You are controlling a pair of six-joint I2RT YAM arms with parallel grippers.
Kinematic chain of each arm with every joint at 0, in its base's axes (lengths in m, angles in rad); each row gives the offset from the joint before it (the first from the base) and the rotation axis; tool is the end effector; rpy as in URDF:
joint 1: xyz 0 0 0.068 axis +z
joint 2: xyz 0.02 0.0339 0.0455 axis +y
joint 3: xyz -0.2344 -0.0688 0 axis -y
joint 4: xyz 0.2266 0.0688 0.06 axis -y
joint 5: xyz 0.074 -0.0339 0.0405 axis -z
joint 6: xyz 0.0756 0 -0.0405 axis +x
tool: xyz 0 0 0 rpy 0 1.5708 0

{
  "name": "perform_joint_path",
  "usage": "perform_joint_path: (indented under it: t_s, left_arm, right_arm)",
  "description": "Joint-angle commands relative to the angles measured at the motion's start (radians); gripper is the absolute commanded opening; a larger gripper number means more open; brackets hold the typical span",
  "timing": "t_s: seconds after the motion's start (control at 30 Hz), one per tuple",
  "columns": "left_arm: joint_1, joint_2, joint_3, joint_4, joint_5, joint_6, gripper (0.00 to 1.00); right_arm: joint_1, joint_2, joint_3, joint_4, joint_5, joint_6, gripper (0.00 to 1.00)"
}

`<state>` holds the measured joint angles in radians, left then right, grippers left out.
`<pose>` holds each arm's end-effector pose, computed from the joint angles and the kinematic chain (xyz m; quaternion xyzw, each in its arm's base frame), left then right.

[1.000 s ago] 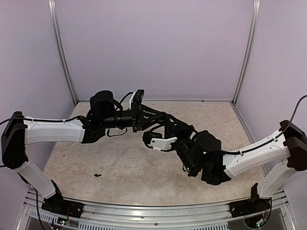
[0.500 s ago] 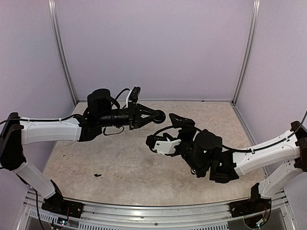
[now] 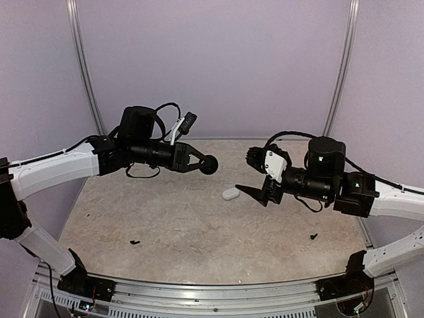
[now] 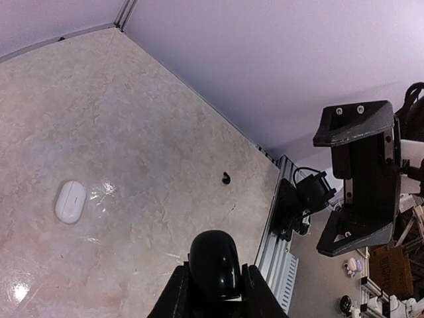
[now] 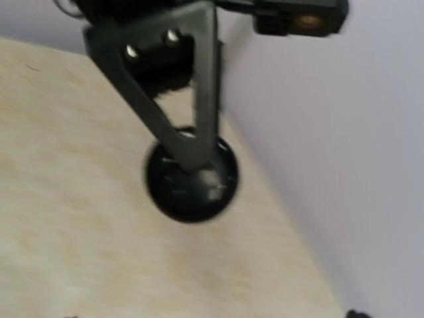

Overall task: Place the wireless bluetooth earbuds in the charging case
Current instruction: Pass from the right arm to the left, then pass from the left arm to the right

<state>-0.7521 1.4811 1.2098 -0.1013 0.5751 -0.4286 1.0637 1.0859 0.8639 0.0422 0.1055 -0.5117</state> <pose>0.2358 -0.2769 0.2940 0.2854 0.7558 -0.4956 0.3188 0.1487 0.2512 0.3028 -0.5195 0.5648 0.1354 0.6267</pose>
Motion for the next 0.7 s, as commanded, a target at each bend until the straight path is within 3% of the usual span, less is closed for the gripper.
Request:
perform_joint_path:
  t_s: [0.0,0.23,0.67]
  left_arm:
    - [-0.025,-0.019,0.068,-0.247,0.012,0.223,0.12]
    - [-0.158,-0.020,0.134,-0.395,-0.079,0.421,0.12]
    - [-0.226,-0.058,0.129,-0.364,-0.106,0.496,0.11]
  right_arm:
    - [-0.049,0.041,0.059,-0.175,-0.359,0.176,0.84]
    - [-0.104,0.116,0.121,-0.202,-0.578,0.257,0.69]
    - [-0.153,0.177,0.138,-0.190,-0.737,0.357,0.55]
